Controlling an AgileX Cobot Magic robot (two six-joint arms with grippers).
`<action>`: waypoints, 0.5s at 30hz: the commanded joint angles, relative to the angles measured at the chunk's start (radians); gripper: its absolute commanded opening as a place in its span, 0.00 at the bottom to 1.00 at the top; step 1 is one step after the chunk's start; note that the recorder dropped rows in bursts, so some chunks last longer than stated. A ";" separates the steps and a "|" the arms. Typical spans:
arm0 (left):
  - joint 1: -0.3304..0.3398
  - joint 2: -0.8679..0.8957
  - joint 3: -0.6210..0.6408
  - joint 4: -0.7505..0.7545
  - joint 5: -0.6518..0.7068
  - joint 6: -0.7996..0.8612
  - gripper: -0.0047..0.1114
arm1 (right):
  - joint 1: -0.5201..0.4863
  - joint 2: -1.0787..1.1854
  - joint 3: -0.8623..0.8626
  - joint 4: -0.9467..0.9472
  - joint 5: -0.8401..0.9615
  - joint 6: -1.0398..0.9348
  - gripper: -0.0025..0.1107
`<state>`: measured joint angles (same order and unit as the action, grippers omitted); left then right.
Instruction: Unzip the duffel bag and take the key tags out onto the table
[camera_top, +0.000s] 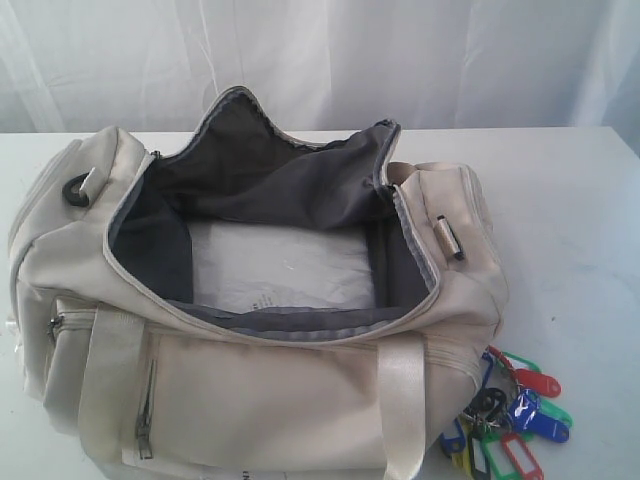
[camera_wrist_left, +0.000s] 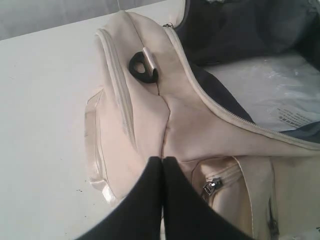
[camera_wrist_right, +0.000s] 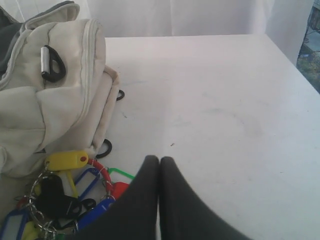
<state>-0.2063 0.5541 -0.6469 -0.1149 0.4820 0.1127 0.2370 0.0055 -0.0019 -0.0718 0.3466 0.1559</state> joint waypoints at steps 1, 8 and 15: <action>-0.005 -0.006 0.007 -0.011 0.003 -0.001 0.04 | 0.000 -0.005 0.002 -0.010 -0.002 -0.007 0.02; -0.003 -0.028 0.052 -0.033 -0.142 -0.008 0.04 | 0.000 -0.005 0.002 -0.010 -0.002 -0.007 0.02; 0.100 -0.303 0.487 -0.137 -0.566 -0.082 0.04 | 0.000 -0.005 0.002 -0.010 -0.002 -0.007 0.02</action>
<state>-0.1516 0.3126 -0.2499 -0.2145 -0.0234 0.0848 0.2370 0.0055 -0.0019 -0.0718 0.3466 0.1559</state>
